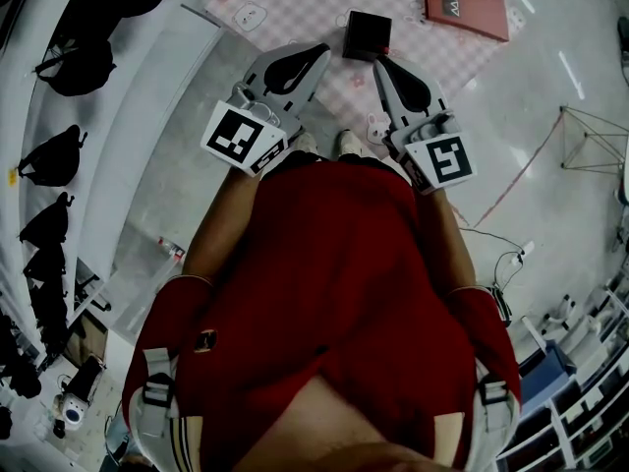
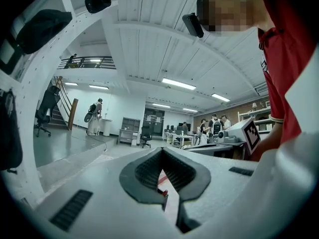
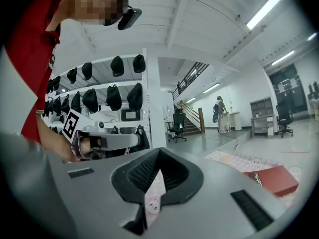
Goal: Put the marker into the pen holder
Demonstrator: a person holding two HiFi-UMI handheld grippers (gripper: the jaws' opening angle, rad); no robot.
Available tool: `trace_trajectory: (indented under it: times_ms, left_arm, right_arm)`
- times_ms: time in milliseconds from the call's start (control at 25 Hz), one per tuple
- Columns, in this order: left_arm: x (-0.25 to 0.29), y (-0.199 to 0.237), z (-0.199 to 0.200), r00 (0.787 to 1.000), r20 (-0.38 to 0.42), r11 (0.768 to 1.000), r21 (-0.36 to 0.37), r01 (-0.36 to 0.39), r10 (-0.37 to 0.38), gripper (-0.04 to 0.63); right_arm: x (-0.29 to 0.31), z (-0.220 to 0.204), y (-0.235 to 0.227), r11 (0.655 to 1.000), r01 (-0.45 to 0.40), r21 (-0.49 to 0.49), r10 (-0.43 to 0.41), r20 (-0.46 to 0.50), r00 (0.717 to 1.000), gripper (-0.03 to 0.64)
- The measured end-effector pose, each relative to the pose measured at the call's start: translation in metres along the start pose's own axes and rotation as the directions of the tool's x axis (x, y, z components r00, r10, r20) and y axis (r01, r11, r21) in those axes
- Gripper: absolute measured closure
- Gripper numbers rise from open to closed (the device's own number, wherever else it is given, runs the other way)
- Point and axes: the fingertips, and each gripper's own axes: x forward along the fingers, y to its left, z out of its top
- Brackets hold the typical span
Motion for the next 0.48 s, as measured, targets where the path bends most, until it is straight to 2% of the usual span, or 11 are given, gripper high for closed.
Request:
trace_trajectory:
  times_ms: [480]
  left_arm:
    - [-0.008, -0.015, -0.005, 0.999, -0.007, 0.999, 0.005, 0.037, -0.037, 0.589]
  right_arm:
    - [-0.012, 0.011, 0.012, 0.999, 0.020, -0.030, -0.020, 0.008, 1.000, 0.618]
